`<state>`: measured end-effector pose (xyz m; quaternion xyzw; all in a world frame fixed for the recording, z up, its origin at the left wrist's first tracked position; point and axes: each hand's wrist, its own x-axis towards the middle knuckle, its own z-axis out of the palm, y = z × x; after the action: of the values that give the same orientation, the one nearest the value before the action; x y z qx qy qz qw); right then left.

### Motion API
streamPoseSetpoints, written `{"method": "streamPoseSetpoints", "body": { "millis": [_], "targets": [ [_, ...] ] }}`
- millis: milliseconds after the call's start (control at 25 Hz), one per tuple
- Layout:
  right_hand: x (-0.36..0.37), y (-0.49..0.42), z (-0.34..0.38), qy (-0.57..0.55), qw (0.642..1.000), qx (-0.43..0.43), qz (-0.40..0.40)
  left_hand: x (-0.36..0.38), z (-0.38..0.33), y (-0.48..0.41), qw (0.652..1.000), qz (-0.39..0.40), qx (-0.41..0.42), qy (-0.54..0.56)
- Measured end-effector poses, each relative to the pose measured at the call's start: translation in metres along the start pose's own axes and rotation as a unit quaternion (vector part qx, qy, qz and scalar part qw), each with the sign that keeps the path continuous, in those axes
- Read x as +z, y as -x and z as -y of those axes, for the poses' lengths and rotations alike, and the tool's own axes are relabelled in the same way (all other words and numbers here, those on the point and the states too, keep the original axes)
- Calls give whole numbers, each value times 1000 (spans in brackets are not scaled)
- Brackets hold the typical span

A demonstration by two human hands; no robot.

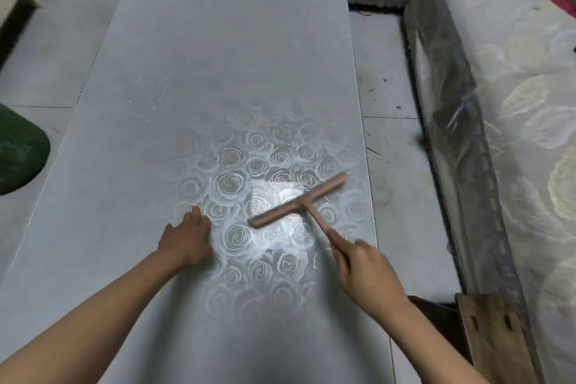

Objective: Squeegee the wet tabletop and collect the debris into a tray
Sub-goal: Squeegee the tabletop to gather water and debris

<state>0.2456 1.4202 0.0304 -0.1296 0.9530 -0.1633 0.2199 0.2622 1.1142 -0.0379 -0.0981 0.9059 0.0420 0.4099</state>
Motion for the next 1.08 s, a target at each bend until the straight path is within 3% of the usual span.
{"method": "streamPoseSetpoints", "body": {
  "millis": [120,360,440,520,640,760,920,1000,1080],
  "targets": [
    [-19,-33,-2,15,1000,-25,-5,0,-1,3,1000,4,1,17],
    [-57,18,-65,78,996,-28,36,7,4,2,998,-60,19,-27],
    [-51,-10,-35,63,995,-50,58,7,13,0,996,-84,25,4],
    [-33,-54,20,50,990,-111,67,2,26,-4,985,-120,15,119],
    [-7,-118,107,60,985,-149,55,-2,54,-6,931,-217,5,295],
    [-19,-131,126,80,985,-148,38,5,87,-3,925,-281,-11,255],
    [-34,-71,103,114,987,-86,73,10,135,-2,953,-228,-88,179],
    [-17,-73,123,98,986,-87,100,10,149,-1,964,-173,-126,161],
    [2,-112,172,74,987,-123,72,12,161,-2,967,-147,-154,143]
  ]
}}
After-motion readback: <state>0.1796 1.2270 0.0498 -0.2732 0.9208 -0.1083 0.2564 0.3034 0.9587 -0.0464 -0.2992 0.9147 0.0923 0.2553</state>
